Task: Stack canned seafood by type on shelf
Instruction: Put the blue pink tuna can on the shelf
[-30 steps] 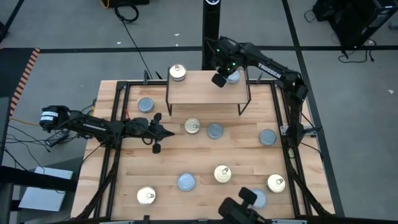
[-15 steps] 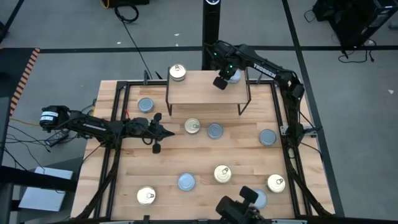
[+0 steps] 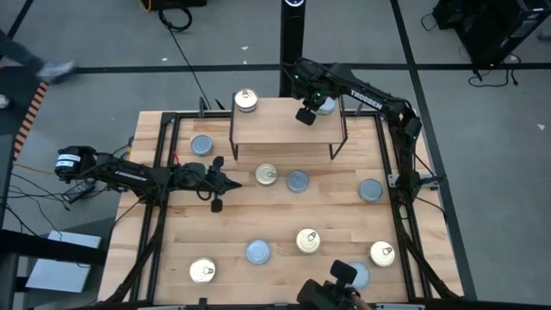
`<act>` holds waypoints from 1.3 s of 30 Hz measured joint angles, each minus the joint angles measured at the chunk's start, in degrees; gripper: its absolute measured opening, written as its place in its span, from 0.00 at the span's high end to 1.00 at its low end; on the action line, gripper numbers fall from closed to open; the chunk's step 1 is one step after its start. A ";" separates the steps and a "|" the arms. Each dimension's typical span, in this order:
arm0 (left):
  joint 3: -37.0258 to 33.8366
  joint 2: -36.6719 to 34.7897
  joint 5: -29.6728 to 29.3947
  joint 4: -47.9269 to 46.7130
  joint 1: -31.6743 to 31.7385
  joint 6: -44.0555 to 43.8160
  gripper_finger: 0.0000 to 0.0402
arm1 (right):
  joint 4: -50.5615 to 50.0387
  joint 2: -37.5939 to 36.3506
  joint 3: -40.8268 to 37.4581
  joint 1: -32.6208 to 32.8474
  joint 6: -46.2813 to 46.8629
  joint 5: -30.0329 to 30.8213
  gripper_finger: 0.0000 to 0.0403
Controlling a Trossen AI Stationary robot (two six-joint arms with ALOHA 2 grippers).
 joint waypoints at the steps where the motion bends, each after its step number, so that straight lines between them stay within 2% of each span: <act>1: 0.00 0.00 0.00 0.01 0.01 0.00 1.00 | 0.03 -0.54 0.03 0.48 -0.02 0.70 0.98; 9: 0.00 0.00 -0.01 0.02 0.01 0.00 1.00 | 0.49 -6.32 0.08 5.20 0.37 0.94 0.98; 11: 0.00 -0.01 -0.01 0.07 0.01 0.00 1.00 | 3.67 -7.88 -1.72 6.81 0.77 0.85 0.99; 21: 0.00 -0.02 -0.02 1.66 -0.07 -0.35 1.00 | 25.72 -17.63 -25.17 14.33 1.95 -1.28 0.99; 32: 0.00 0.00 -0.02 1.75 -0.07 -0.28 1.00 | 50.99 -32.11 -50.64 26.15 11.01 -1.29 0.99; 35: 0.00 -0.02 -0.02 1.79 -0.07 -0.28 1.00 | 58.93 -34.09 -56.02 28.96 12.66 -1.35 0.98; 39: 0.00 0.00 -0.02 1.99 -0.07 -0.33 1.00 | 64.74 -34.68 -59.79 30.61 13.11 -1.33 0.94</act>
